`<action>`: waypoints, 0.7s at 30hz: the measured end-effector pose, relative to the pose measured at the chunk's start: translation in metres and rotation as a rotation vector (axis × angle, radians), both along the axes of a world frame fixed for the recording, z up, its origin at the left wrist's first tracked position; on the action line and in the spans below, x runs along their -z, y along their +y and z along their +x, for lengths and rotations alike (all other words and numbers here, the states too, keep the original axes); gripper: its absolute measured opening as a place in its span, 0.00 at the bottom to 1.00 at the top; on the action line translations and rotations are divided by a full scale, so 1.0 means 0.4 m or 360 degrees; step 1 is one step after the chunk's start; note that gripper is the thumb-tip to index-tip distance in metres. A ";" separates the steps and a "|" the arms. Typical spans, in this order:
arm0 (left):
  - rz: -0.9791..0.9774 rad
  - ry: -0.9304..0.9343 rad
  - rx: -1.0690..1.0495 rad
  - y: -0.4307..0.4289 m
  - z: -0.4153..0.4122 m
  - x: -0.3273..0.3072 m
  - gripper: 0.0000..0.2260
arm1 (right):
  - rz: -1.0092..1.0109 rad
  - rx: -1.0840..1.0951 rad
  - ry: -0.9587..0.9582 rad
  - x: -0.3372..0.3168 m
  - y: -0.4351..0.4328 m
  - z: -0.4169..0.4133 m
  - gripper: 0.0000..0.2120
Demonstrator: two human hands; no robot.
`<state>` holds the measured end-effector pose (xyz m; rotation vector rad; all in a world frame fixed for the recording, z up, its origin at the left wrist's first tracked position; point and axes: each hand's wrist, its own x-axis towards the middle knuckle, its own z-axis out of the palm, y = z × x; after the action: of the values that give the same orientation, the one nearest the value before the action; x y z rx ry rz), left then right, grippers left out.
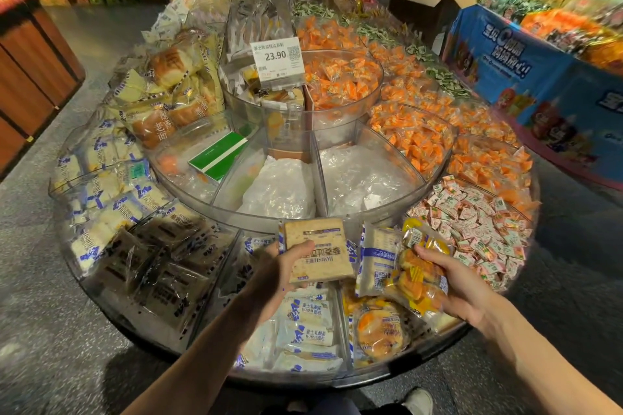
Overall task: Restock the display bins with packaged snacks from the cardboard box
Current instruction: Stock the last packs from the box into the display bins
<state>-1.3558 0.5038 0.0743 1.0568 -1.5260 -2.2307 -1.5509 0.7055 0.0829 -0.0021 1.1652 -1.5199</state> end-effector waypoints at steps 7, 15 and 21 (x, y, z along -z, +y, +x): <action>0.0141 -0.0068 -0.0042 -0.062 0.043 0.004 0.10 | 0.0042 0.0143 0.0008 -0.009 -0.044 0.007 0.10; 0.0009 -0.0180 -0.0161 -0.058 0.079 -0.001 0.11 | 0.0042 -0.0038 0.0028 -0.025 -0.136 -0.002 0.09; -0.0040 -0.0090 -0.0321 -0.059 0.108 -0.036 0.08 | 0.0076 -0.0198 0.0049 -0.050 -0.251 0.009 0.12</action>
<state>-1.3128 0.4803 0.0886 1.2178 -1.3971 -2.0568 -1.5472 0.6051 0.1030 -0.0650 1.2041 -1.3863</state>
